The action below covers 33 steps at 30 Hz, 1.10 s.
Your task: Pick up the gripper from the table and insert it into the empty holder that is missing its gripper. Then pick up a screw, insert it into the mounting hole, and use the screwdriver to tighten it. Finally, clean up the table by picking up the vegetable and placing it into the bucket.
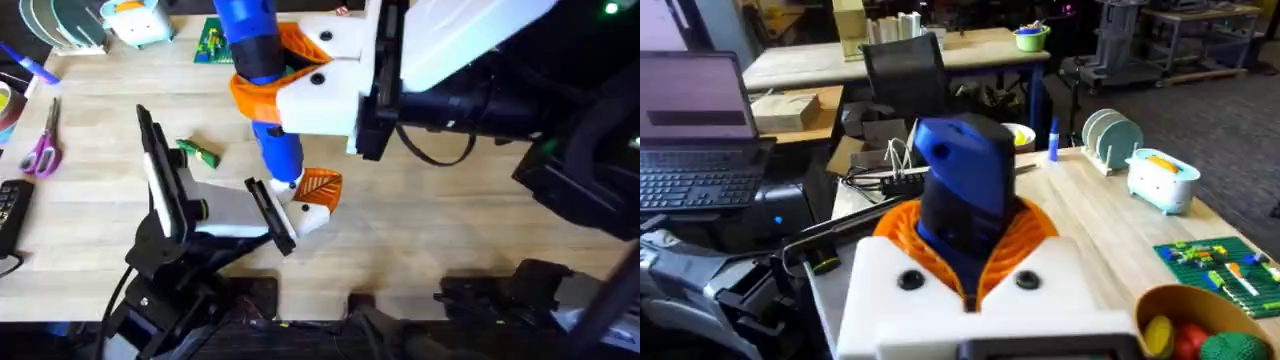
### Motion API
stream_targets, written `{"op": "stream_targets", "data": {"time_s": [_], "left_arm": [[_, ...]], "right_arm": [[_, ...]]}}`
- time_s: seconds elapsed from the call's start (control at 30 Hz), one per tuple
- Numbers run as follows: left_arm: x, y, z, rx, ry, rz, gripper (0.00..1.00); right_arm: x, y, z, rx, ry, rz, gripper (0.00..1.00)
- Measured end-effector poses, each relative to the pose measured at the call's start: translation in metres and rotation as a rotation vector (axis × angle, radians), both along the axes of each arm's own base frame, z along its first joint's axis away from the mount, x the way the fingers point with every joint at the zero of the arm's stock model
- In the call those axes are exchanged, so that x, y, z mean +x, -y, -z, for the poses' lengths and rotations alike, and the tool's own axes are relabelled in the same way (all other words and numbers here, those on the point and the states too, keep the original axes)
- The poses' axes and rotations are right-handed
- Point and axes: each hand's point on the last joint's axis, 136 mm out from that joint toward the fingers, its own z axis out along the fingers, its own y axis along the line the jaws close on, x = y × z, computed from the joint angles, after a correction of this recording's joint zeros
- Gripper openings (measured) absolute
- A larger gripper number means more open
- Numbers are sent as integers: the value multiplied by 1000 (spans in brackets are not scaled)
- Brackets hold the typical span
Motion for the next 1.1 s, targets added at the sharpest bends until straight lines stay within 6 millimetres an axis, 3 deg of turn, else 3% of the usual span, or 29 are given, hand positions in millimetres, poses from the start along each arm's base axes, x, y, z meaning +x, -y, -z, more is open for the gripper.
{"op": "stream_targets", "data": {"time_s": [0.2,0.83,0.97,1.0,1.1], "left_arm": [[0,0,0,0,-1,0,6],[0,0,0,0,-1,0,6],[0,0,0,0,0,0,6],[0,0,0,0,0,0,6],[0,0,0,0,0,0,6]], "right_arm": [[5,-4,9,-17,-16,3,23],[6,-4,8,-15,-14,6,23],[7,-2,-11,49,43,12,23],[8,13,-39,128,115,40,23],[16,36,-60,164,202,105,23]]}}
